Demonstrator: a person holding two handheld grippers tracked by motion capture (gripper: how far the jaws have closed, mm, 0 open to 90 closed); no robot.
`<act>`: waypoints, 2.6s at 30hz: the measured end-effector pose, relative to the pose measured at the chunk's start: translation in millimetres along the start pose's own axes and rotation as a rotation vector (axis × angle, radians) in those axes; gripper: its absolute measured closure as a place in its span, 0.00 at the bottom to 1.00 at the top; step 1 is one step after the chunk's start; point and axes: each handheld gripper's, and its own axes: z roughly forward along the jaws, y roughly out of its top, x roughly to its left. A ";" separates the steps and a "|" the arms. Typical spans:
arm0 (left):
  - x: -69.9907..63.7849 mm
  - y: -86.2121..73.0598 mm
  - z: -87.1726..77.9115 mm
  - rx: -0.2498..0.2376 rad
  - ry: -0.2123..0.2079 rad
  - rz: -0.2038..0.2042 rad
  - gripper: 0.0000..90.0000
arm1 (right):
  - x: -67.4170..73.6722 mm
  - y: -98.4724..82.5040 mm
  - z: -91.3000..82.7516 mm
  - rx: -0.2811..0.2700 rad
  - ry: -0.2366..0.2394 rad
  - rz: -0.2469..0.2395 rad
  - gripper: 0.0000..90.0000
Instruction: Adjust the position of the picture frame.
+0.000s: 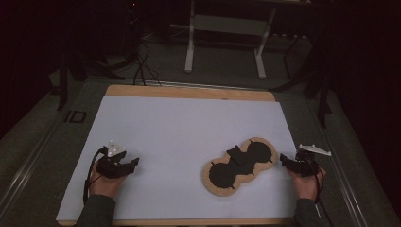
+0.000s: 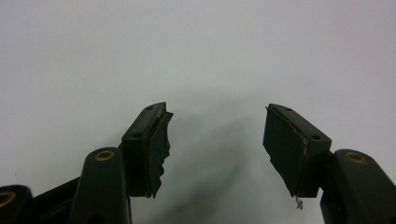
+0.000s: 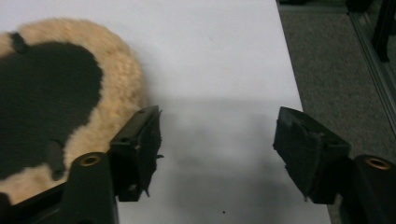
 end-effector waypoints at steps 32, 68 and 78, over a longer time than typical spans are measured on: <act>-32.8 10.7 -13.9 -0.089 -0.104 -0.006 0.71 | 19.1 -5.4 -1.9 0.090 0.163 -0.092 0.99; -21.1 7.1 -11.2 -0.079 -0.054 -0.097 0.63 | 31.5 -8.8 -10.2 0.181 0.186 -0.146 1.00; -14.9 6.6 -13.9 -0.116 -0.039 -0.148 0.47 | 30.7 -7.8 -9.2 0.185 0.197 -0.145 1.00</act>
